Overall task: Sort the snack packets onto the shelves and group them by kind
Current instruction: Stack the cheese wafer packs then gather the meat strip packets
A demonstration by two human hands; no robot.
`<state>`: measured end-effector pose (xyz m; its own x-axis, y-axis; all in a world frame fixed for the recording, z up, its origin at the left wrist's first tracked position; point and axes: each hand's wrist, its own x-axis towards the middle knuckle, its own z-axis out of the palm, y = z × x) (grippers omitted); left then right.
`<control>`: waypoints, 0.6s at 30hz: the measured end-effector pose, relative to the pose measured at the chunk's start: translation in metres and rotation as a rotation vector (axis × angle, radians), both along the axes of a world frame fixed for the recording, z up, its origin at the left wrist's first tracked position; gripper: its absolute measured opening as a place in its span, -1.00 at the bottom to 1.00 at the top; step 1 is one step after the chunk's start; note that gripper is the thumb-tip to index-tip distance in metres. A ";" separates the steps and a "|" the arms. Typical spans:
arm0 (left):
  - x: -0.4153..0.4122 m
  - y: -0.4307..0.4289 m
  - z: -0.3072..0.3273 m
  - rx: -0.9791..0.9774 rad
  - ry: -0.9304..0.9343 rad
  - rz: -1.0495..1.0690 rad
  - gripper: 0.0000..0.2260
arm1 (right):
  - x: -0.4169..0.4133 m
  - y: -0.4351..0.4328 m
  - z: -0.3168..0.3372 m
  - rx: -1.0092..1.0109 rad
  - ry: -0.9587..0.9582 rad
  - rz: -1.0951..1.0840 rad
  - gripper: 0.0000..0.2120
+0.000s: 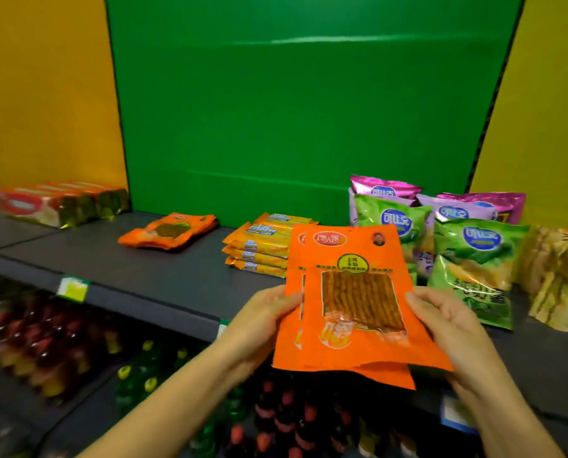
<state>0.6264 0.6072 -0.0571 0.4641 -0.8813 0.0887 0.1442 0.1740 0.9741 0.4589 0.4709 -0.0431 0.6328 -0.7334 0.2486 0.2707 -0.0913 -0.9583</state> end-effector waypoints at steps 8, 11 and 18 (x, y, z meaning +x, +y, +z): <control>0.085 0.143 0.003 0.037 -0.023 0.485 -0.81 | 0.109 0.039 -0.005 -0.004 -0.019 0.167 -0.93; 0.116 0.193 0.006 0.093 -0.063 0.636 -0.82 | 0.145 0.059 -0.007 0.003 -0.022 0.191 -0.92; 0.223 0.263 0.012 0.181 -0.116 0.731 -0.82 | 0.223 0.100 0.000 0.014 -0.013 0.116 -0.82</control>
<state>0.8494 0.8700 -0.0449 0.9317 -0.3589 0.0559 -0.0514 0.0220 0.9984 0.6816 0.5705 -0.0426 0.7101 -0.6592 0.2476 0.2912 -0.0452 -0.9556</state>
